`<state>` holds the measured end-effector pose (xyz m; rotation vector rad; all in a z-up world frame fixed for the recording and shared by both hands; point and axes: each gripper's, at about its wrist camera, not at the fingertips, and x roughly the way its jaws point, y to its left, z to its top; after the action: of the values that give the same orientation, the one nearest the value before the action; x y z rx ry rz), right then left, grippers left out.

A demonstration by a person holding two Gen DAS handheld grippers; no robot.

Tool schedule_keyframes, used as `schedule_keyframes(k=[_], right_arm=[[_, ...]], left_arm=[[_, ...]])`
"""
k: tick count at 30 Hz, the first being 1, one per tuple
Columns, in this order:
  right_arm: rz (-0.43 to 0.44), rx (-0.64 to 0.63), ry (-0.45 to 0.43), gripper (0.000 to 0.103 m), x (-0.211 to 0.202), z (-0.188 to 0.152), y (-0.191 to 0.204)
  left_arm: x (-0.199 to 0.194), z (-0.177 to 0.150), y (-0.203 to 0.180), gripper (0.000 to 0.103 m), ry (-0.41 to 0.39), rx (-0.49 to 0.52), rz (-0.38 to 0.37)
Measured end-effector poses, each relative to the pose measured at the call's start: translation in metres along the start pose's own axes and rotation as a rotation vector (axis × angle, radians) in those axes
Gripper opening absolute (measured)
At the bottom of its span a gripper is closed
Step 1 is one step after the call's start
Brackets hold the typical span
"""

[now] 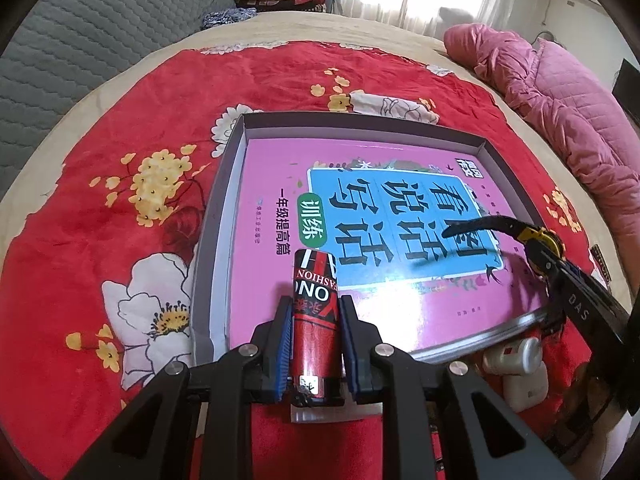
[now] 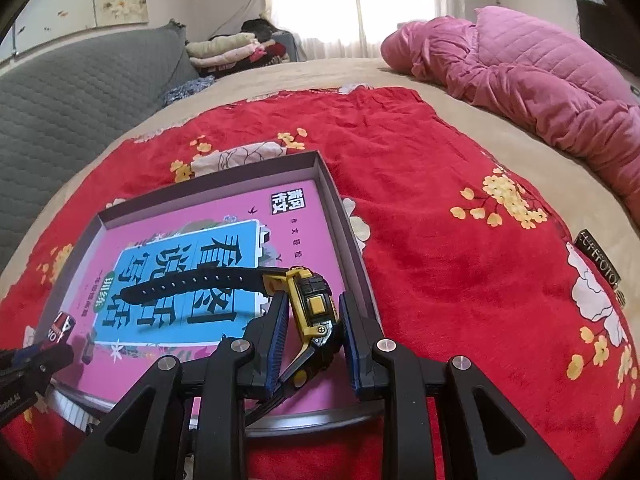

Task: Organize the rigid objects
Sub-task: 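Lower the watch onto the book in the box and open the right tool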

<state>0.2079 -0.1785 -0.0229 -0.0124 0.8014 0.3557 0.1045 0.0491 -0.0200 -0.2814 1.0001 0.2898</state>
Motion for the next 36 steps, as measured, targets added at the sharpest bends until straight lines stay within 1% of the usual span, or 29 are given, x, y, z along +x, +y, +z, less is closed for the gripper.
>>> schedule_keyframes(k=[5, 13, 20, 23, 28, 32, 34, 36], right_arm=[[0.016, -0.032, -0.019, 0.029, 0.003, 0.004, 0.002], [0.026, -0.056, -0.013, 0.029, 0.012, 0.009, 0.005], [0.024, -0.065, -0.032, 0.029, 0.019, 0.015, 0.005], [0.014, -0.088, -0.031, 0.029, 0.023, 0.016, 0.009], [0.040, -0.114, -0.015, 0.029, 0.025, 0.013, 0.013], [0.047, -0.110, -0.019, 0.029, 0.024, 0.013, 0.012], [0.050, -0.107, -0.026, 0.031, 0.022, 0.013, 0.010], [0.060, -0.105, -0.029, 0.034, 0.020, 0.013, 0.008]], left_arm=[[0.006, 0.006, 0.003, 0.022, 0.008, -0.019, 0.004], [0.017, 0.015, 0.008, 0.022, 0.026, -0.044, 0.011], [0.023, 0.015, 0.005, 0.022, 0.035, -0.033, 0.023], [0.025, 0.015, 0.006, 0.022, 0.036, -0.032, 0.029], [0.027, 0.017, 0.009, 0.022, 0.031, -0.035, 0.040], [0.027, 0.017, 0.009, 0.022, 0.028, -0.031, 0.045], [0.027, 0.016, 0.008, 0.022, 0.026, -0.027, 0.046], [0.027, 0.016, 0.009, 0.022, 0.025, -0.029, 0.046]])
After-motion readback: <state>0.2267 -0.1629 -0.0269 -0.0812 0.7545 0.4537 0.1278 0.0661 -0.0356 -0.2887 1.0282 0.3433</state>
